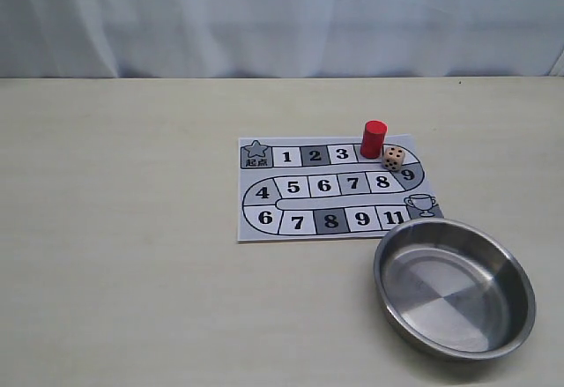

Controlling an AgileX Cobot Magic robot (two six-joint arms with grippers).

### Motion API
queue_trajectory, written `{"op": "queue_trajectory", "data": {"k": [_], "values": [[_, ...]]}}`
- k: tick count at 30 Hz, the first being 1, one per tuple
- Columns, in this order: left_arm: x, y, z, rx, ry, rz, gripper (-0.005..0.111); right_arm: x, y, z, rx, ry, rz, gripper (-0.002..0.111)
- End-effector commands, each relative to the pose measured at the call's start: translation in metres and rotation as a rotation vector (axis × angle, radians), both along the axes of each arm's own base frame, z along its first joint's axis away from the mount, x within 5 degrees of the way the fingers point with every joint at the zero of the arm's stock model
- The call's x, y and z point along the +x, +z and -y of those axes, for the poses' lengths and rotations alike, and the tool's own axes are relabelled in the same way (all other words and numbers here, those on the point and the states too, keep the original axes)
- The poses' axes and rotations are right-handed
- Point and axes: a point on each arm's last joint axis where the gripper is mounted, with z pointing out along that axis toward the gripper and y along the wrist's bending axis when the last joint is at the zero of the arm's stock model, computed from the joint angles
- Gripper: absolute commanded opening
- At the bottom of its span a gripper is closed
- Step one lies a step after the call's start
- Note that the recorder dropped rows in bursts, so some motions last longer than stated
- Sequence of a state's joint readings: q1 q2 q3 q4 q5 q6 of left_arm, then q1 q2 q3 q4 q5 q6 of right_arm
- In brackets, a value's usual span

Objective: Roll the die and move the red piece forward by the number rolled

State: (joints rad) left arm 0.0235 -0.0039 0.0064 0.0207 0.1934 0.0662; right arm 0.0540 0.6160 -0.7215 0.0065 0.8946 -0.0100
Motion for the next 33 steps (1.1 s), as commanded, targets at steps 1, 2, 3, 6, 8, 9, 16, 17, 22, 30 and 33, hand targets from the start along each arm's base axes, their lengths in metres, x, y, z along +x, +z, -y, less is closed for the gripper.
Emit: {"op": "queue_trajectory", "data": {"k": [1, 2, 3, 6, 8, 9, 16, 17, 22, 30, 33], "values": [[0.000, 0.002, 0.000, -0.011, -0.002, 0.007, 0.000, -0.046, 0.016, 0.002, 0.011, 0.002, 0.213, 0.004], [0.000, 0.002, 0.000, -0.011, -0.002, 0.007, 0.000, -0.056, 0.018, 0.003, 0.013, 0.002, 0.260, 0.004], [0.000, 0.002, 0.000, -0.011, -0.002, 0.007, 0.000, -0.066, 0.020, 0.003, 0.016, 0.002, 0.305, 0.004], [0.000, 0.002, 0.000, -0.011, -0.002, 0.007, 0.000, -0.091, 0.023, 0.004, 0.021, 0.002, 0.420, 0.004], [0.000, 0.002, 0.000, -0.011, -0.002, 0.007, 0.000, -0.105, 0.024, 0.005, 0.024, 0.002, 0.482, 0.004], [0.000, 0.002, 0.000, -0.011, -0.002, 0.007, 0.000, -0.110, 0.023, 0.005, 0.025, 0.002, 0.502, 0.004], [0.000, 0.002, 0.000, -0.011, -0.002, 0.007, 0.000, -0.136, 0.022, 0.007, 0.034, 0.001, 0.621, 0.004], [0.000, 0.002, 0.000, -0.011, -0.002, 0.007, 0.000, -0.136, 0.022, 0.007, 0.034, 0.001, 0.630, 0.004], [0.000, 0.002, 0.000, -0.011, -0.002, 0.007, 0.000, -0.120, 0.017, 0.006, 0.040, -0.001, 0.719, 0.004], [0.000, 0.002, 0.000, -0.011, -0.002, 0.007, 0.000, -0.065, -0.054, 0.004, 0.014, -0.005, 0.843, 0.004], [0.000, 0.002, 0.000, -0.011, -0.002, 0.007, 0.000, -0.055, -0.087, 0.004, 0.012, -0.004, 0.743, 0.004]]}}
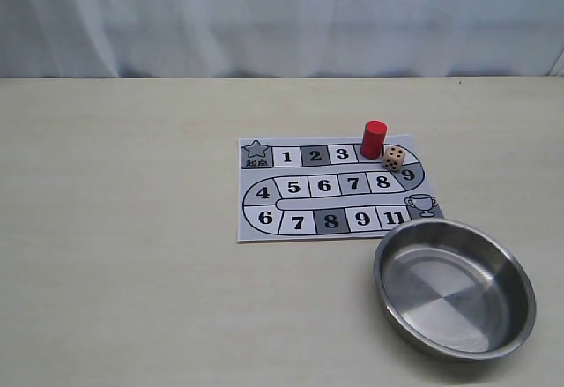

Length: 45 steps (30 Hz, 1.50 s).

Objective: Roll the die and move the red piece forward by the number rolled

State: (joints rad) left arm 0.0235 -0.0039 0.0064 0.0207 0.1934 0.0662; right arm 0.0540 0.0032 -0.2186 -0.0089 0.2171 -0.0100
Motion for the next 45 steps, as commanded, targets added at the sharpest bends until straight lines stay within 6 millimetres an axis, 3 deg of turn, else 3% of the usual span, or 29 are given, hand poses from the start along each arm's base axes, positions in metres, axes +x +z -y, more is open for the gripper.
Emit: {"op": "queue_trajectory", "data": {"k": [1, 6, 10, 45], "values": [[0.000, 0.002, 0.000, -0.011, -0.002, 0.007, 0.000, 0.009, -0.032, 0.000, -0.015, -0.006, -0.067, 0.004], [0.000, 0.002, 0.000, -0.011, -0.002, 0.007, 0.000, 0.015, -0.064, -0.001, -0.018, -0.005, -0.118, 0.004], [0.000, 0.002, 0.000, -0.011, -0.002, 0.007, 0.000, 0.015, -0.071, 0.000, -0.041, -0.006, -0.199, 0.004], [0.000, 0.003, 0.000, -0.011, -0.002, 0.011, 0.000, 0.015, -0.072, 0.000, -0.040, -0.005, -0.207, 0.004]]}}
